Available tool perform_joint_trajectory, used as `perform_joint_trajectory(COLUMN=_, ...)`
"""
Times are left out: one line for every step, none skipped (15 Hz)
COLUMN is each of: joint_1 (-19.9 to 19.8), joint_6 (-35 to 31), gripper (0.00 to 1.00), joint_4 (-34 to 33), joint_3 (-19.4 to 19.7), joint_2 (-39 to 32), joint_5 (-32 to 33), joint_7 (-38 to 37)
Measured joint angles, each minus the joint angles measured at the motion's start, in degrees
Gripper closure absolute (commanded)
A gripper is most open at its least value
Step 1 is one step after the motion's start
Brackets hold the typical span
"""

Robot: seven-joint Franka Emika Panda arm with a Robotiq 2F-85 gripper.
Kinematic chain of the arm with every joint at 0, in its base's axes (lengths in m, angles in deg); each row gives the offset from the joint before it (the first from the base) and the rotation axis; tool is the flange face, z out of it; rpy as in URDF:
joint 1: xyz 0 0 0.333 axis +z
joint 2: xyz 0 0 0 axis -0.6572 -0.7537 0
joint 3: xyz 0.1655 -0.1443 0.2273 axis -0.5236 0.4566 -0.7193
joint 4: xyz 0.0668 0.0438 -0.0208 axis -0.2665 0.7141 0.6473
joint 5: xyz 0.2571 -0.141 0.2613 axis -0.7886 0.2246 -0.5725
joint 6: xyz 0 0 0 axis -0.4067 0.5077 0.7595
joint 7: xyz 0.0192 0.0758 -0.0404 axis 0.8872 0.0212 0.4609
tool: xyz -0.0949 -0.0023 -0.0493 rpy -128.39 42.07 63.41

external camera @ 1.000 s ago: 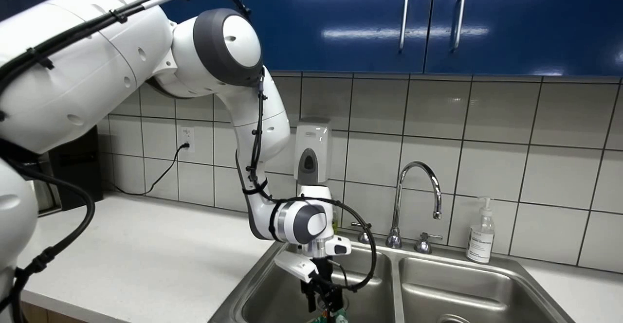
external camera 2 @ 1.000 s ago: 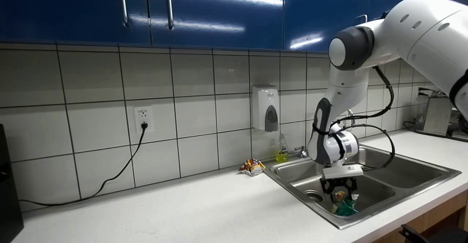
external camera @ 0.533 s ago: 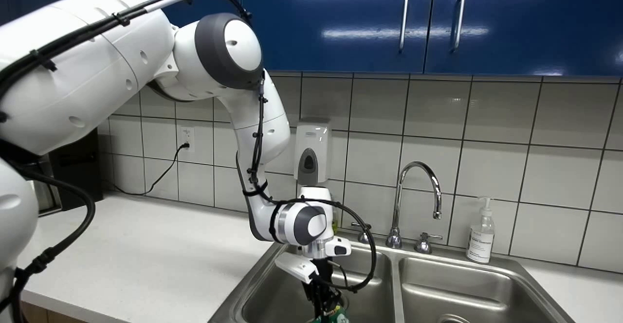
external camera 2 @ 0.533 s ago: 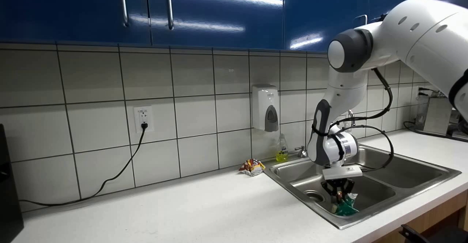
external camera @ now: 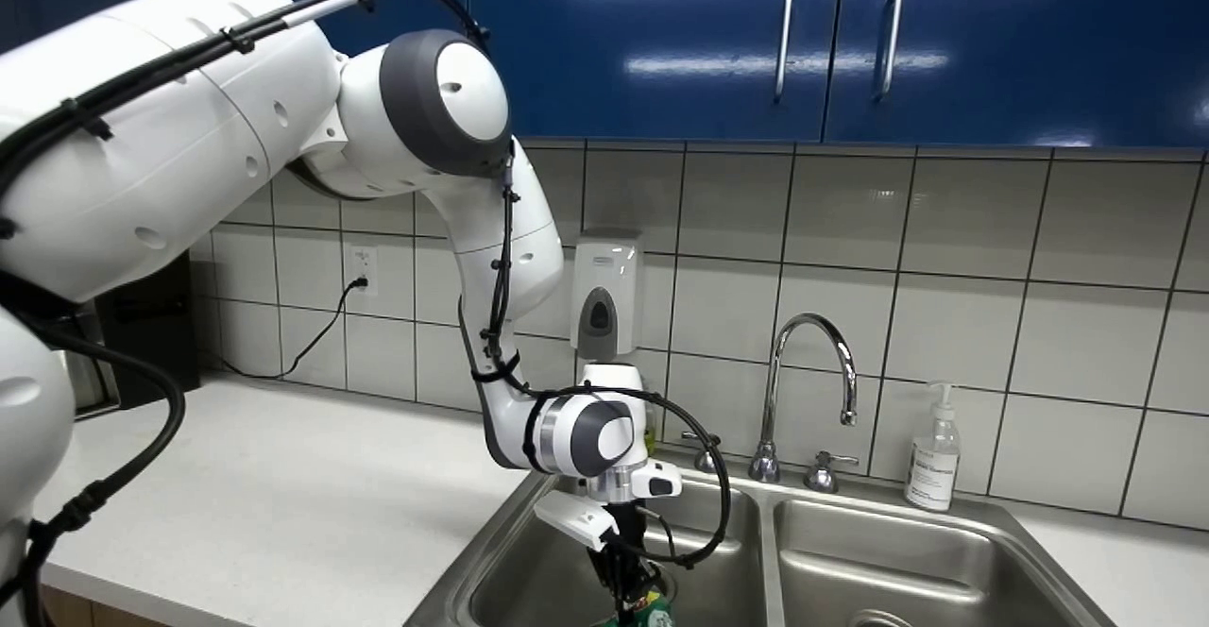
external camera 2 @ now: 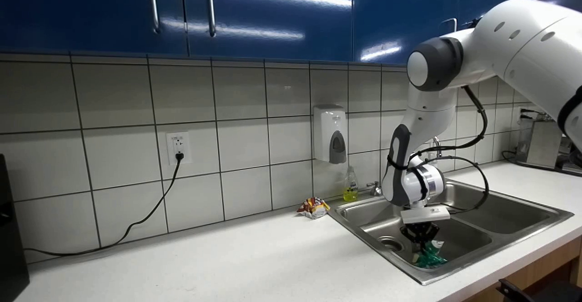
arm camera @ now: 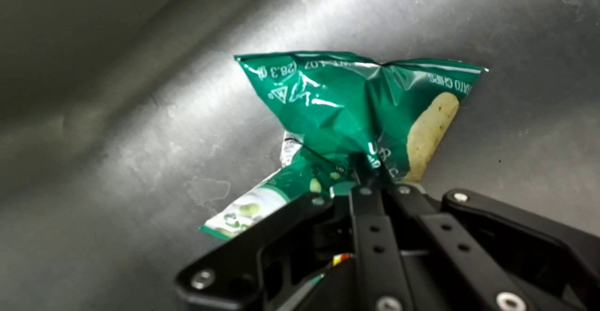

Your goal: Remove the green packet from the sink.

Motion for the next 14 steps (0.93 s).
perform_joint_trajectory(joint_1=0.03, joint_6=0.0, gripper=1.0, joint_4=-0.02, joint_3=0.0, joint_2=-0.02, joint_5=0.0, joint_7=0.0)
perform_joint_trajectory(joint_1=0.08, joint_6=0.02, gripper=1.0, joint_4=-0.04, joint_3=0.01, joint_2=-0.02, joint_5=0.0, joint_7=0.0)
perform_joint_trajectory(joint_1=0.19, joint_6=0.02, gripper=1.0, joint_4=-0.07, joint_3=0.05, joint_2=-0.02, joint_5=0.0, joint_7=0.0)
perform_joint_trajectory(joint_1=0.38, joint_6=0.02, gripper=1.0, joint_4=-0.09, joint_3=0.15, joint_2=0.03, joint_5=0.0, joint_7=0.0)
perform_joint_trajectory(joint_1=0.61, joint_6=0.03, gripper=1.0, joint_4=-0.09, joint_3=0.26, joint_2=0.16, joint_5=0.0, joint_7=0.0)
perform_joint_trajectory(joint_1=0.88, joint_6=0.03, gripper=1.0, joint_4=-0.07, joint_3=0.38, joint_2=0.42, joint_5=0.0, joint_7=0.0)
perform_joint_trajectory(joint_1=1.25, joint_6=0.03, gripper=1.0, joint_4=0.0, joint_3=0.59, joint_2=0.84, joint_5=0.0, joint_7=0.0)
perform_joint_trajectory(joint_1=1.63, joint_6=0.03, gripper=1.0, joint_4=0.12, joint_3=0.79, joint_2=1.39, joint_5=0.0, joint_7=0.0)
perform_joint_trajectory(joint_1=1.99, joint_6=0.03, gripper=1.0, joint_4=0.42, joint_3=0.98, joint_2=2.2, joint_5=0.04, joint_7=0.0)
perform_joint_trajectory(joint_1=2.35, joint_6=0.02, gripper=1.0, joint_4=0.9, joint_3=1.17, joint_2=3.18, joint_5=0.06, joint_7=0.0)
perform_joint_trajectory(joint_1=2.78, joint_6=0.03, gripper=1.0, joint_4=1.68, joint_3=1.43, joint_2=4.45, joint_5=0.13, joint_7=0.0)
perform_joint_trajectory(joint_1=3.18, joint_6=0.02, gripper=1.0, joint_4=2.61, joint_3=1.67, joint_2=5.81, joint_5=0.27, joint_7=0.02)
perform_joint_trajectory(joint_1=3.59, joint_6=0.02, gripper=1.0, joint_4=3.77, joint_3=1.92, joint_2=7.37, joint_5=0.45, joint_7=0.05)
perform_joint_trajectory(joint_1=4.0, joint_6=0.02, gripper=1.0, joint_4=5.0, joint_3=2.13, joint_2=8.98, joint_5=0.71, joint_7=0.16)
